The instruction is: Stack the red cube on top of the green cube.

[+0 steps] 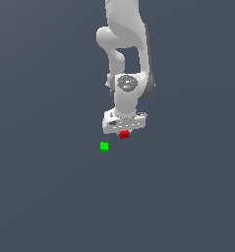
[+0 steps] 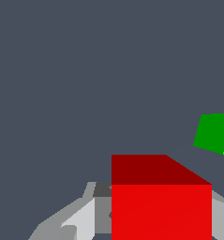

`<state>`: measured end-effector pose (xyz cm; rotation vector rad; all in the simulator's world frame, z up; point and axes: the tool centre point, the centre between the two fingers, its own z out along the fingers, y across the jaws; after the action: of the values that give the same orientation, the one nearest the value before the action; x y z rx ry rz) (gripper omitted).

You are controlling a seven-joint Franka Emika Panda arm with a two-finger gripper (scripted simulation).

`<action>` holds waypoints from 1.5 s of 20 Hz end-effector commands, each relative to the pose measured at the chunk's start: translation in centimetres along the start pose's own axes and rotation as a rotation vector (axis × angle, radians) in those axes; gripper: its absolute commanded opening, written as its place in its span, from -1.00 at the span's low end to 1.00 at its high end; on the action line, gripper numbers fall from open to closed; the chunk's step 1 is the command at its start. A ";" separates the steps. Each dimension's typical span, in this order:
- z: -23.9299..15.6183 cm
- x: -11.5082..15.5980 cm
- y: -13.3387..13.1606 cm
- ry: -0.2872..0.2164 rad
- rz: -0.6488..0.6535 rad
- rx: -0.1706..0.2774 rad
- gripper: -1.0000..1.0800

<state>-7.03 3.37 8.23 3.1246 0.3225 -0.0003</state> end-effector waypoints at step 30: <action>-0.3 1.5 6.1 0.000 -0.001 -0.001 -1.00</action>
<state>-4.82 -1.19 9.17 3.1240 0.3244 -0.0010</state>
